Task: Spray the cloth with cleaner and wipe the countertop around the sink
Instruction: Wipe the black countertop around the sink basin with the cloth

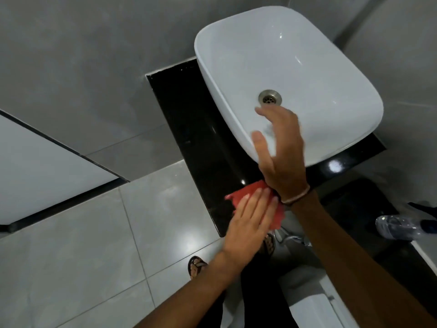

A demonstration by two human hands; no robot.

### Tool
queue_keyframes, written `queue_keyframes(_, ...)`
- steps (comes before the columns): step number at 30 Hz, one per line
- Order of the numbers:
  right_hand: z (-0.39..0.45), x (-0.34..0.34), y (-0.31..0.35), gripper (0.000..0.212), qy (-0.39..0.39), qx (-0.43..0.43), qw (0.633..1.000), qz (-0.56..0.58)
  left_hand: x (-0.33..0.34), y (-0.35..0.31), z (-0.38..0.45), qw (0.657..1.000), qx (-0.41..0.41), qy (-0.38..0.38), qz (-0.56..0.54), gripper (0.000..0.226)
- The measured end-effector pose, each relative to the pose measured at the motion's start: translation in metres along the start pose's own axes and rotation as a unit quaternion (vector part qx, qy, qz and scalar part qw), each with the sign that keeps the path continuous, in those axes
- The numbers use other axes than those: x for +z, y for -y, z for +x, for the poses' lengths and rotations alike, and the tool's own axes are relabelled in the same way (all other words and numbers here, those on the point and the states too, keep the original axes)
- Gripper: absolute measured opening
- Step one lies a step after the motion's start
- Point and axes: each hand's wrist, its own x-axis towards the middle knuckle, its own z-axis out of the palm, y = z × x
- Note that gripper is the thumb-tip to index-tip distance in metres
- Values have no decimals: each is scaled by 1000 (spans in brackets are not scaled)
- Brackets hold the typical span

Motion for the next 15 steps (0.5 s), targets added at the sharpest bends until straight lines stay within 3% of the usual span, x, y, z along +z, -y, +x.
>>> queue_keyframes(1,-12,-8,-5,43,-75,-5,997,4,-3,-7,21,1000,16,2,-15,57)
queue_keyframes(3,-38,-29,-23,36,-194,36,980,-9,-10,-21,59,998,47,35,-22,54)
queue_keyframes(5,-69,-49,-47,36,-293,173,940,-19,-14,-30,84,996,58,56,-47,58)
queue_keyframes(7,-100,-69,-81,40,-341,379,860,11,-24,-33,99,992,51,51,-103,59)
queue_keyframes(9,-125,-67,-94,51,-258,576,763,140,-38,-13,92,982,16,33,-183,55)
queue_keyframes(10,-134,-70,-96,57,-195,649,696,239,-42,-5,95,978,9,28,-205,55)
queue_keyframes(12,-146,-61,-87,60,-94,706,592,378,-47,9,94,984,-8,1,-177,57)
queue_keyframes(14,-140,-31,-64,52,-62,693,563,447,-51,27,75,989,-51,8,-139,56)
queue_keyframes(15,-163,-70,-90,44,-142,680,543,472,-36,-30,107,991,11,41,-128,54)
